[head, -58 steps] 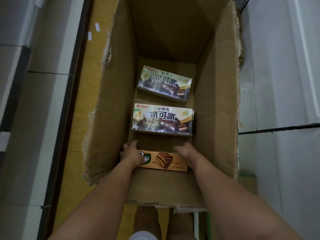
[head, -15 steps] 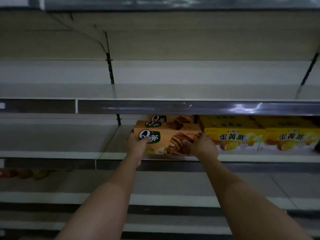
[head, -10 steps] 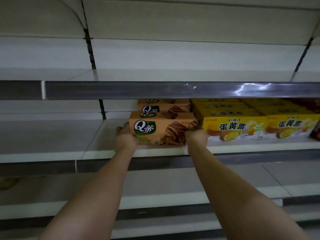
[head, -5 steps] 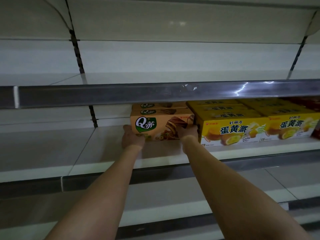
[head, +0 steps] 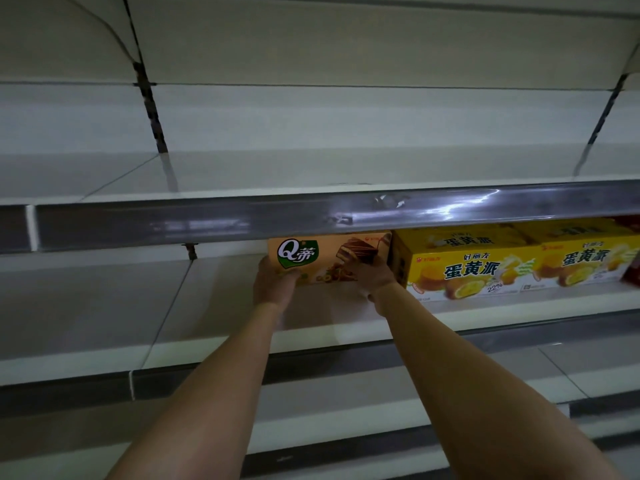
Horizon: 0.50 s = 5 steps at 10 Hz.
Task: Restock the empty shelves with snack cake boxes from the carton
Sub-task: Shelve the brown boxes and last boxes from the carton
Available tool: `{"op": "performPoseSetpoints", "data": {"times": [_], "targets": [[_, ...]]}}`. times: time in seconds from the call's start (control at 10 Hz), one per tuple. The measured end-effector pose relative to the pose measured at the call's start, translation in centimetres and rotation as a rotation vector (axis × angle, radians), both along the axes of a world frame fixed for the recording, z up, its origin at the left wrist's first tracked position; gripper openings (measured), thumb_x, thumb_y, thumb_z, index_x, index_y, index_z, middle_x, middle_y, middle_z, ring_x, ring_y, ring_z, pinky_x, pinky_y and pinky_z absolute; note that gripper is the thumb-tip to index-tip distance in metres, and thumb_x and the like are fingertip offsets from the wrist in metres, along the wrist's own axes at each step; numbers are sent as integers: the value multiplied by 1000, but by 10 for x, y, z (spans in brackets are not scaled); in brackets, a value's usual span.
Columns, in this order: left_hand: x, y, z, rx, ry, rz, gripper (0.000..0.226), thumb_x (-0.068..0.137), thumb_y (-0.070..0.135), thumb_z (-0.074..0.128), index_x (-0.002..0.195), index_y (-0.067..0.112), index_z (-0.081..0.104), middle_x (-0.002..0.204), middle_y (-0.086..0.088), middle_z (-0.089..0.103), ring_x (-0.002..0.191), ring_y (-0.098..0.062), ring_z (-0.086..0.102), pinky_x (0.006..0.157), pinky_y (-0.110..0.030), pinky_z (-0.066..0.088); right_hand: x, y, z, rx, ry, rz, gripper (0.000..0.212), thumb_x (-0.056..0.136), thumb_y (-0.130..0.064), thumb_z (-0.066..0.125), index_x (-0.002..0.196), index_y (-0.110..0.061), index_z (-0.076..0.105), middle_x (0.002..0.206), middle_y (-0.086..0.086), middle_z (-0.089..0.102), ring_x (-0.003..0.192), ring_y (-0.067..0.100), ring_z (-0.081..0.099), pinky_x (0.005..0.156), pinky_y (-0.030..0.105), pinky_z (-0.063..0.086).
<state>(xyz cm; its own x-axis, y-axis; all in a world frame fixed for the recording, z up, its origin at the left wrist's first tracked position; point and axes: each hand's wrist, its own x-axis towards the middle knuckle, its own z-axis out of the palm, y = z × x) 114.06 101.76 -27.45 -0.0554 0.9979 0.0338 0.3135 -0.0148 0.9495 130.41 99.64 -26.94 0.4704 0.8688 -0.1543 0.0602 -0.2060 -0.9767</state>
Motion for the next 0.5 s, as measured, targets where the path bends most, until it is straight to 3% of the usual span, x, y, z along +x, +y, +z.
{"op": "performPoseSetpoints", "data": {"times": [0.1,0.2,0.3,0.4,0.5], "targets": [[3,-7,11,-7,95,25,34,88,27,64,117,11,59,117,-11,62,105,-31,59,78,-31,40,2,-7,3,-47,-43,35,68,87,-19,67,145,-11,33,138,6,49,123,24,51,87,25,48],[5,-11,12,-95,139,93,32,90,23,55,117,5,59,117,-13,62,104,-34,58,81,-34,45,-5,-36,14,-111,0,-4,51,86,-18,69,132,-6,50,130,11,57,118,26,56,71,16,46],[16,-11,8,-178,187,68,42,82,33,58,117,10,57,115,-15,64,99,-35,61,87,-44,52,-6,-60,25,-141,-15,27,48,88,-11,65,133,-4,49,133,12,54,122,28,53,78,21,47],[23,-35,19,-182,245,5,36,93,31,52,121,8,57,121,-15,61,107,-35,58,91,-40,49,1,-85,20,-145,-132,62,51,89,-21,64,135,-9,49,135,12,53,122,30,51,104,38,42],[36,-70,28,-144,223,-33,31,96,26,49,122,9,55,130,-12,56,116,-32,53,94,-32,42,19,-114,19,-169,-201,70,57,89,-31,63,139,-9,46,139,11,50,124,29,49,106,41,40]]}}
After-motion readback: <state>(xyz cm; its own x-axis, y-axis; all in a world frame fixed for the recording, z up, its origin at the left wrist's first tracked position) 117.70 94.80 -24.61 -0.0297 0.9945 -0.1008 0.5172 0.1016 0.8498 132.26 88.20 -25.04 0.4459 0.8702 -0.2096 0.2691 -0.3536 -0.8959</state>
